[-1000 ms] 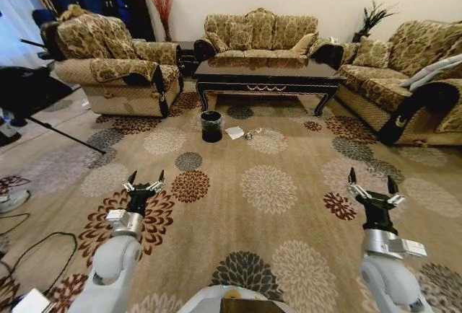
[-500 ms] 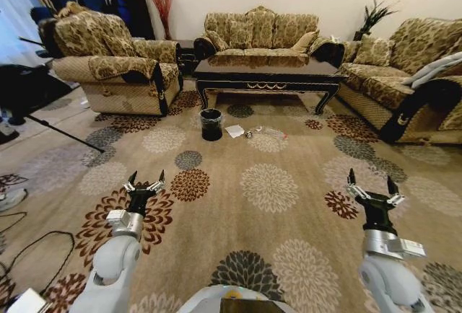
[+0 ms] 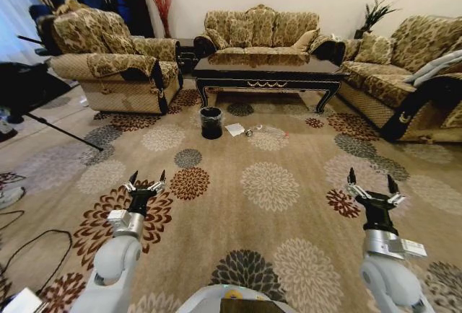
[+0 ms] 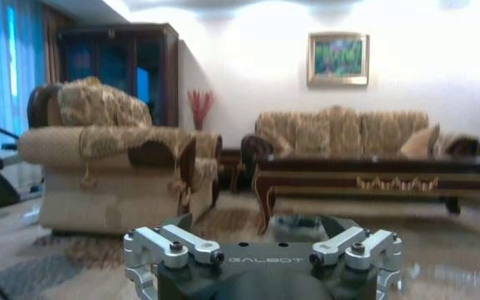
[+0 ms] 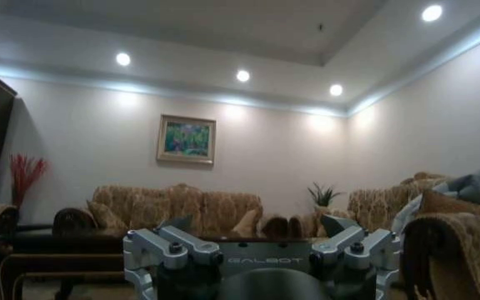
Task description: Move to the front of the table and pick up the trash from the floor, then place it into the trash bin.
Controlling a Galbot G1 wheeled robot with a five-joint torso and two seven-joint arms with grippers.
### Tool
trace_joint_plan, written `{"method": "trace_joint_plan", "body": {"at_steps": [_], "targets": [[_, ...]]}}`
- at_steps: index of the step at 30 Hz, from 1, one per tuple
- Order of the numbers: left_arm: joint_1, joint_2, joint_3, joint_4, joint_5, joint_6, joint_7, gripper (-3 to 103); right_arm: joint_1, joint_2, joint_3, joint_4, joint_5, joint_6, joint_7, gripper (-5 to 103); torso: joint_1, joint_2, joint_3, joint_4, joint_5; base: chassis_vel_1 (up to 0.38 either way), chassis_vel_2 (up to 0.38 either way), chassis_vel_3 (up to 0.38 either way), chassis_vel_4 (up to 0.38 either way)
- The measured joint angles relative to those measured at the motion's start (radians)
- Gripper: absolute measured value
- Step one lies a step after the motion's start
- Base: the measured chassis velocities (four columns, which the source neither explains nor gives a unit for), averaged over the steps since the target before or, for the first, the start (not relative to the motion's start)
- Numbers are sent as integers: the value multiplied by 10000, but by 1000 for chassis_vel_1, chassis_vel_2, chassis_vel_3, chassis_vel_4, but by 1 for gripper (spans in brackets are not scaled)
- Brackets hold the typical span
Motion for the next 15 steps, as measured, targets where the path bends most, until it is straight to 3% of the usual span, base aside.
{"method": "trace_joint_plan", "body": {"at_steps": [6, 15], "targets": [[-63, 376, -389, -1142, -801, 357, -120, 100, -136, -375, 606, 670, -332, 26, -138, 100, -63, -233, -173, 0, -2, 0, 0, 0, 0], [88, 127, -108, -913, -424, 46, -149, 100, -264, -242, 367, 474, -636, 77, -215, 100, -101, -444, -344, 0, -1, 0, 0, 0, 0]]}}
